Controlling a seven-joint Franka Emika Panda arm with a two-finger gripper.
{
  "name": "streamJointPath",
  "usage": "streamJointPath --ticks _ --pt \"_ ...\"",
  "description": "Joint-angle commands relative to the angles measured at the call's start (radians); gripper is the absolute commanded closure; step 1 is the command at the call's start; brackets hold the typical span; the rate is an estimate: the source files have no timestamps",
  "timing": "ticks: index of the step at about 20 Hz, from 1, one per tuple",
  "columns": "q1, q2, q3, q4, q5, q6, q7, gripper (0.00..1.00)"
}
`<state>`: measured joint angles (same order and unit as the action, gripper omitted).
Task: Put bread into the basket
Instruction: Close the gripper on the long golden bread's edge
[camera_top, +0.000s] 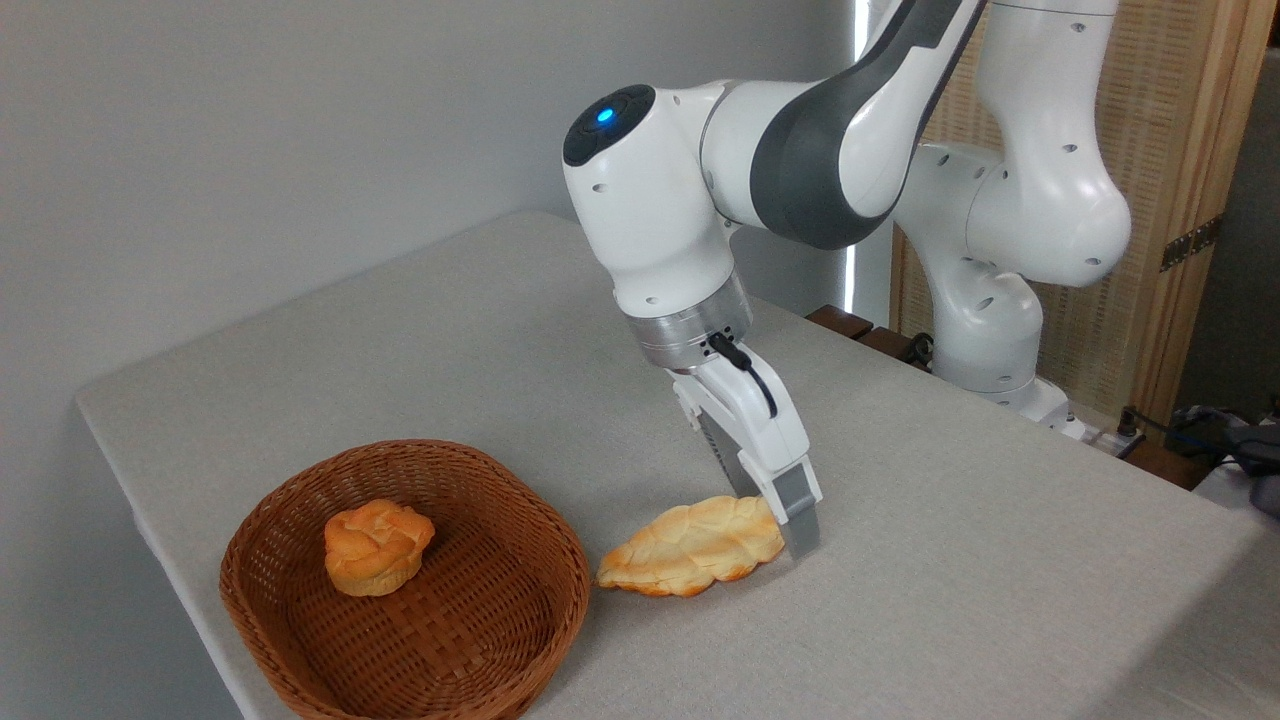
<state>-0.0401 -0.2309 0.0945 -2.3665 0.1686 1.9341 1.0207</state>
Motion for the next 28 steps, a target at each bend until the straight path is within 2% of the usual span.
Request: streamJointPath --ticks 1,14,15,19,23,28 --pt "-0.007 -0.004 0.013 -0.007 0.015 0.077 0.021 0.00" --pt "-0.015 0.030 0.011 -0.007 0.003 0.227 0.016 0.00" --pt "-0.017 0.030 0.013 -0.007 0.003 0.236 0.016 0.04" --pt "-0.027 0.031 0.011 -0.005 -0.020 0.255 0.019 0.37" --pt "-0.032 0.031 0.011 -0.005 -0.026 0.256 0.019 0.48" --pt "-0.032 0.031 0.011 -0.005 -0.026 0.256 0.021 0.50"
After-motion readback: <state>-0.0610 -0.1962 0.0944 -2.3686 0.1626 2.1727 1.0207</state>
